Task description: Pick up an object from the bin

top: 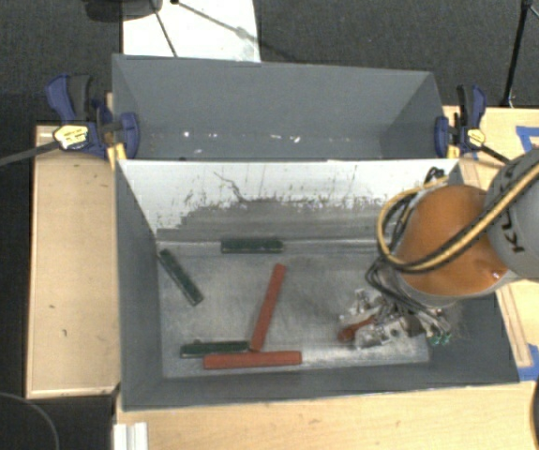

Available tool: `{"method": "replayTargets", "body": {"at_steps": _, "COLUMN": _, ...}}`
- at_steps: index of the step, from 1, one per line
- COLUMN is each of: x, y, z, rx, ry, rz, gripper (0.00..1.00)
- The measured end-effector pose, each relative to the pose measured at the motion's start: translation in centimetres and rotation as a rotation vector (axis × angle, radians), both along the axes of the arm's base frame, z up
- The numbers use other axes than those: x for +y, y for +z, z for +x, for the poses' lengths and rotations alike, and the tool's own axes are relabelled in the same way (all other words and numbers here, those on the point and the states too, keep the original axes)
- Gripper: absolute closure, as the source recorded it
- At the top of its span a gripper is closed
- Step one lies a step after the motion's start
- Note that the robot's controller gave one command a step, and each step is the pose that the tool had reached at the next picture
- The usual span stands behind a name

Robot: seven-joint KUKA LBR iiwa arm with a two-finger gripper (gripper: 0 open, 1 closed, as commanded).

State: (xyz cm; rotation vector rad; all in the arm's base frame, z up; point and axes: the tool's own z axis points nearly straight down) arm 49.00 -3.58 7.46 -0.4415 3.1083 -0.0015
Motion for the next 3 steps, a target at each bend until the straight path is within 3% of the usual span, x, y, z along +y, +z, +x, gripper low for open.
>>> {"method": "replayTargets", "body": {"at_steps": 1, "x": 2.8, "y": 1.5, "z": 1.6, "rx": 0.002, "ry": 0.164, "rz": 0.001, "gripper": 1.00}}
{"method": "replayTargets", "body": {"at_steps": 2, "x": 2.8, "y": 1.5, "z": 1.6, "rx": 0.002, "ry": 0.164, "rz": 0.001, "gripper": 1.00}}
{"method": "replayTargets", "body": {"at_steps": 3, "x": 3.2, "y": 15.3, "z": 2.2, "rx": -0.001, "ry": 0.182, "rz": 0.001, "gripper": 1.00}}
